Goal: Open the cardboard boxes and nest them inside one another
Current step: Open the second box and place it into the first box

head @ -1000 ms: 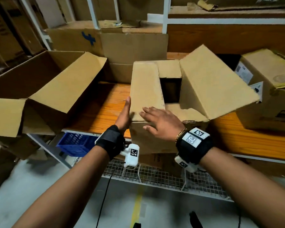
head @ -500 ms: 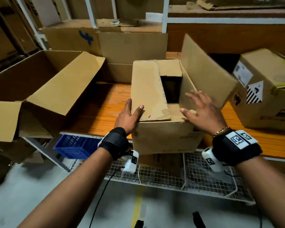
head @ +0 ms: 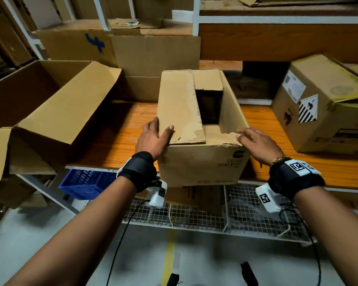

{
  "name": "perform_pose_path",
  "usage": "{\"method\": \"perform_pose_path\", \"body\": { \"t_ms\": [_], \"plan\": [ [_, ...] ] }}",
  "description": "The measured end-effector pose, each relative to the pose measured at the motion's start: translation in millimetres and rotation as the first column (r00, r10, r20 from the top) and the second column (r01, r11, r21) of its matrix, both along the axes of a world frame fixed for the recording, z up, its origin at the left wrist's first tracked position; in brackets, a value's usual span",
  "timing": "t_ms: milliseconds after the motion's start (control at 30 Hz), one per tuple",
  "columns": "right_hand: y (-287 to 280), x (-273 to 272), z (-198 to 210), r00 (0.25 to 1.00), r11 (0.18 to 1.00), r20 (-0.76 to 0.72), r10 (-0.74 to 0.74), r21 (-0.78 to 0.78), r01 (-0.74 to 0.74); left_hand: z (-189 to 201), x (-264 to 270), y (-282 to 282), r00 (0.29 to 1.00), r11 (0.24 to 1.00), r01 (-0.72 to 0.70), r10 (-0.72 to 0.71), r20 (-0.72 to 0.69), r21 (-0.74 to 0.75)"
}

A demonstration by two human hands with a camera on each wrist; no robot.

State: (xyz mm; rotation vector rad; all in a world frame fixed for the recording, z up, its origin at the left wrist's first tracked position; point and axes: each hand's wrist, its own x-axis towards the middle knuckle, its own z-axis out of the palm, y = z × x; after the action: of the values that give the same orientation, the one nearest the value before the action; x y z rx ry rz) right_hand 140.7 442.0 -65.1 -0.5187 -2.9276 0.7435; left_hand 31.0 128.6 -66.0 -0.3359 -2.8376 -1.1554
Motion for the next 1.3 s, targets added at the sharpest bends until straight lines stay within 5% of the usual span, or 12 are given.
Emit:
{"method": "perform_pose_path", "body": {
  "t_ms": [200, 300, 400, 567, 667, 767, 900, 1000, 1100, 1167, 1300],
  "plan": [
    [1.7, -1.5, -1.9, 1.000, 1.000, 0.022, -0.018, 0.025, 0.017, 28.8, 34.4, 33.8, 0.959, 0.935, 0.091, -0.175, -0.223, -0.342],
    [2.5, -0.5, -3.1, 1.000, 1.000, 0.014, -0.017, 0.017, 0.017, 30.8, 33.3, 35.0, 0.955, 0.960, 0.111, -0.174, -0.240, -0.258],
    [1.2, 0.3, -2.3, 1.000, 1.000, -0.002, -0.009, 0.028, 0.009, 32.7, 35.2, 21.2, 0.912, 0.993, 0.065, -0.099, -0.399, -0.097],
    [3.5, -2.2, -4.8, 1.000, 0.999, -0.021, -0.002, 0.039, 0.003, 36.4, 38.2, -2.9, 0.700, 0.999, 0.018, 0.013, -0.714, 0.036],
    [6.1, -2.5, -6.9, 1.000, 0.999, -0.028, 0.002, 0.039, -0.001, 41.9, 43.3, -12.7, 0.619, 0.982, -0.162, 0.020, -0.785, -0.102],
    [6.4, -3.2, -7.9, 1.000, 0.999, -0.015, -0.007, 0.034, 0.007, 42.0, 44.5, -23.7, 0.680, 0.861, -0.365, -0.014, -0.734, -0.354],
    [7.1, -4.0, -9.3, 1.000, 1.000, -0.010, -0.011, 0.024, 0.011, 28.0, 33.5, -39.5, 0.849, 0.763, -0.271, -0.098, -0.520, -0.587],
    [5.3, -3.5, -9.2, 1.000, 1.000, -0.016, -0.018, 0.016, 0.018, 3.2, 25.9, -36.0, 0.989, 0.927, 0.023, -0.076, -0.128, -0.373],
    [3.7, -3.7, -5.0, 0.999, 1.000, 0.042, -0.019, -0.008, 0.019, -9.5, 25.9, -25.2, 0.988, 0.989, 0.138, -0.141, 0.064, 0.053],
    [0.6, -6.2, 5.7, 0.989, 1.000, 0.146, -0.019, 0.022, 0.016, -5.6, 23.0, -23.3, 0.988, 0.989, 0.145, -0.146, 0.055, 0.022],
    [-21.0, -22.2, 40.7, 0.972, 0.926, 0.236, 0.003, 0.367, -0.092, -2.2, 16.2, -28.0, 0.985, 0.971, 0.160, -0.147, 0.088, -0.178]
  ]
}}
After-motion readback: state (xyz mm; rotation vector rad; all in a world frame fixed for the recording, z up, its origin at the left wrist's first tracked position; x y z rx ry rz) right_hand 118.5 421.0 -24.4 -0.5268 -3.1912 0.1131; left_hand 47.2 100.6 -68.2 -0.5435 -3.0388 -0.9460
